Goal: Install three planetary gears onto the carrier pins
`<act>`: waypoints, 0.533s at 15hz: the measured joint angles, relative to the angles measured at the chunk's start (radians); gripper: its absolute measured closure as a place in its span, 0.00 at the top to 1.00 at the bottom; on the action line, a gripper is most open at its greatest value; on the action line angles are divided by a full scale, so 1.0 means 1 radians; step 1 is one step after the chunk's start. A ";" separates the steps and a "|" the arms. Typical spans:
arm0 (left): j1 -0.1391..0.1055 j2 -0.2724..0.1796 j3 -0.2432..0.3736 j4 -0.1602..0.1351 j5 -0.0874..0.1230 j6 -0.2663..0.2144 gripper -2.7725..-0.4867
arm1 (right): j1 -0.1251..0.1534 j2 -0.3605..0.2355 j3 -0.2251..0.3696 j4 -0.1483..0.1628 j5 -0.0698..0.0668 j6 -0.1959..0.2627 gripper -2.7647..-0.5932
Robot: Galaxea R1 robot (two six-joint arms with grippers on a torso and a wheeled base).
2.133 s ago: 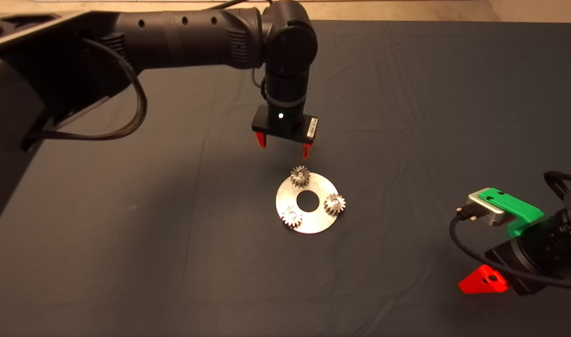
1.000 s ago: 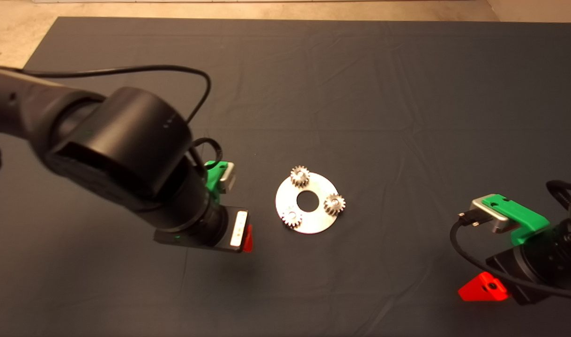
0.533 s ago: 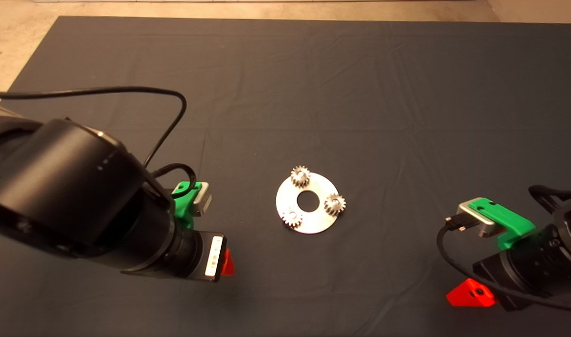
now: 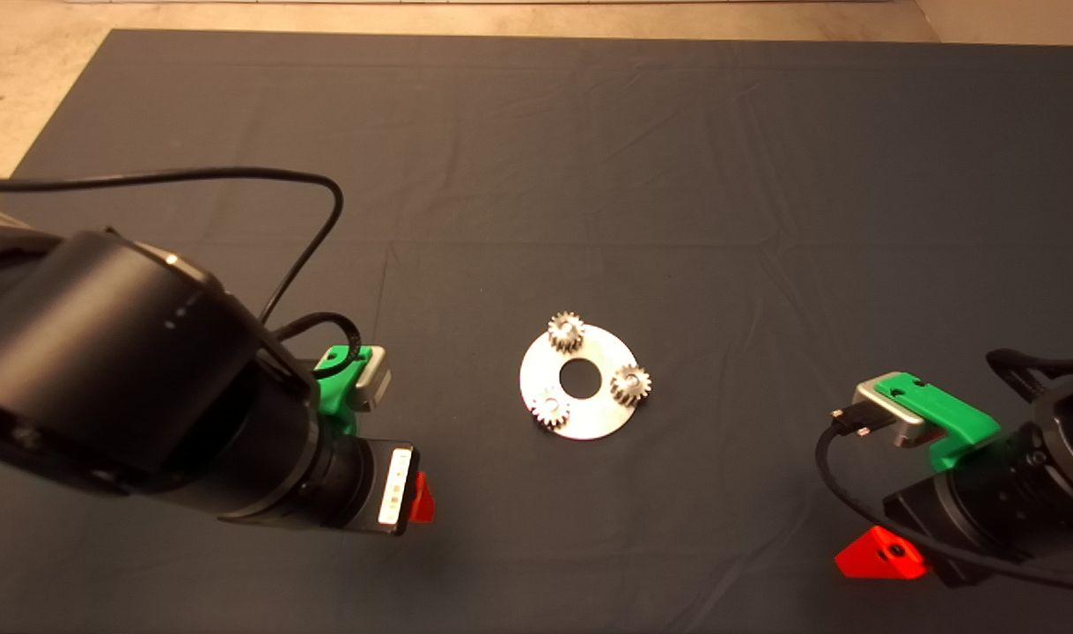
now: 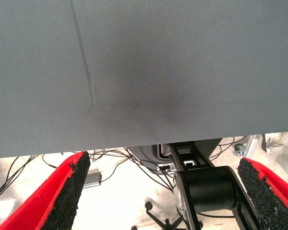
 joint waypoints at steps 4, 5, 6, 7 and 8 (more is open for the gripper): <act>0.000 0.000 0.000 0.000 0.000 0.000 0.74 | 0.000 0.000 0.000 0.000 0.000 0.000 0.93; 0.000 0.000 0.000 0.000 0.000 0.000 0.74 | 0.000 0.000 0.000 0.000 0.000 0.000 0.93; 0.000 0.000 0.000 0.000 0.000 0.000 0.74 | 0.000 0.000 0.000 0.000 0.000 0.000 0.93; 0.000 0.000 0.000 0.000 0.000 0.000 0.74 | 0.000 0.000 0.000 0.000 0.000 0.000 0.93; 0.000 0.000 0.000 0.000 0.000 0.000 0.74 | 0.000 0.000 0.000 0.000 0.000 0.000 0.93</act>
